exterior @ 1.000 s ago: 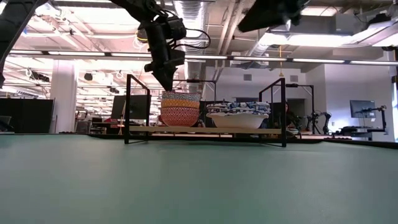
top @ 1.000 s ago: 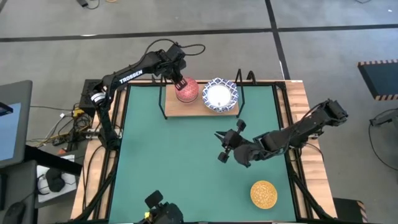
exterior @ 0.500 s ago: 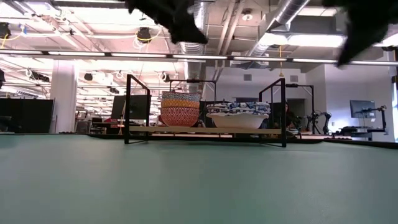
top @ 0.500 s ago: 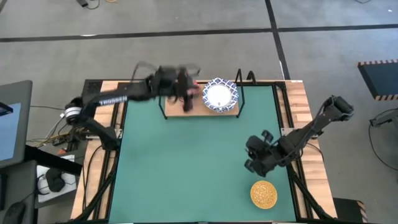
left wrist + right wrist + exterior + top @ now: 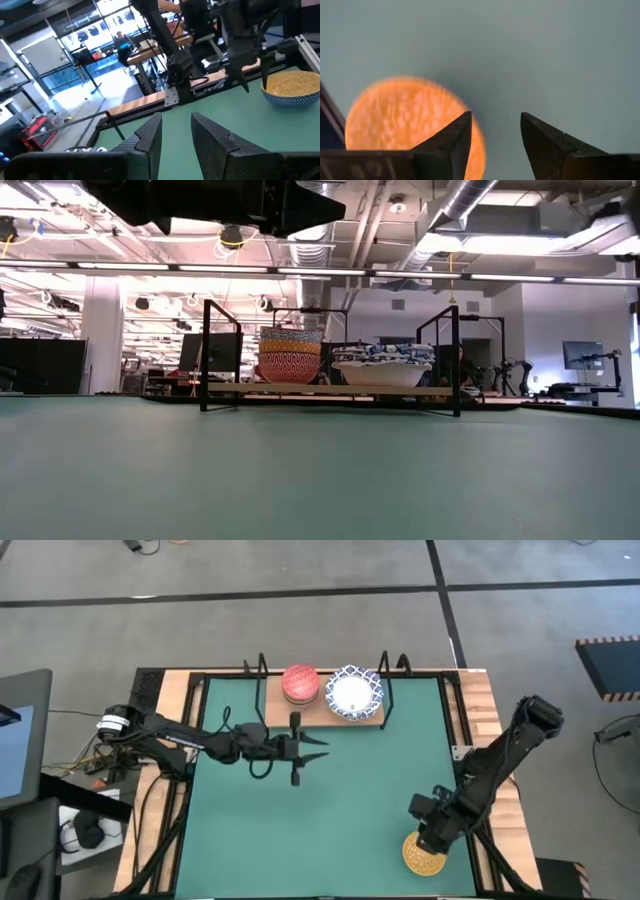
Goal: Place and stack bowls onto a shelf
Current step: Stack the yellow bowl on top of the red bowl on the shelf
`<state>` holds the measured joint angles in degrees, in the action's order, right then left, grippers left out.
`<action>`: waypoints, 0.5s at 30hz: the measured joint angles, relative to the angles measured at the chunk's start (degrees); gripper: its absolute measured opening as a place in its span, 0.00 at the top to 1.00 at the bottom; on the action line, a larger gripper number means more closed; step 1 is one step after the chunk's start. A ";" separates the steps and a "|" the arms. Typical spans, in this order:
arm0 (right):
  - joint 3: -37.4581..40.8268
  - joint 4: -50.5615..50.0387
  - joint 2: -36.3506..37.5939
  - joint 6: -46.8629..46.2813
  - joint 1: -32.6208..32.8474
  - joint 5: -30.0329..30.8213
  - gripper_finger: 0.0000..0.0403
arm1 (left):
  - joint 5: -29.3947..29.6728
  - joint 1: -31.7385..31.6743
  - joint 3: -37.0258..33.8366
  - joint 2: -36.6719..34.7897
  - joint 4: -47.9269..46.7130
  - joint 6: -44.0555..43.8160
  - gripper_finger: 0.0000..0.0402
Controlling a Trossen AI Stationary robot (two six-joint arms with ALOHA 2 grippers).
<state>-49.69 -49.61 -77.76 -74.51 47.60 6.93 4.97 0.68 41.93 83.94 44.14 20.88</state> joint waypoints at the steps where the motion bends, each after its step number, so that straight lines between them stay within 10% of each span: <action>1: 0.41 0.77 -0.24 -0.89 0.86 -0.70 0.52 | 0.31 0.47 0.00 0.00 -0.02 0.16 0.77; 15: 1.86 3.22 -0.35 -6.69 7.41 0.40 0.62 | 0.44 -1.62 0.07 0.00 0.53 -0.94 0.77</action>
<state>-47.83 -46.40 -78.11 -81.20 55.02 7.33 5.41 -0.93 42.00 83.94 44.66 19.94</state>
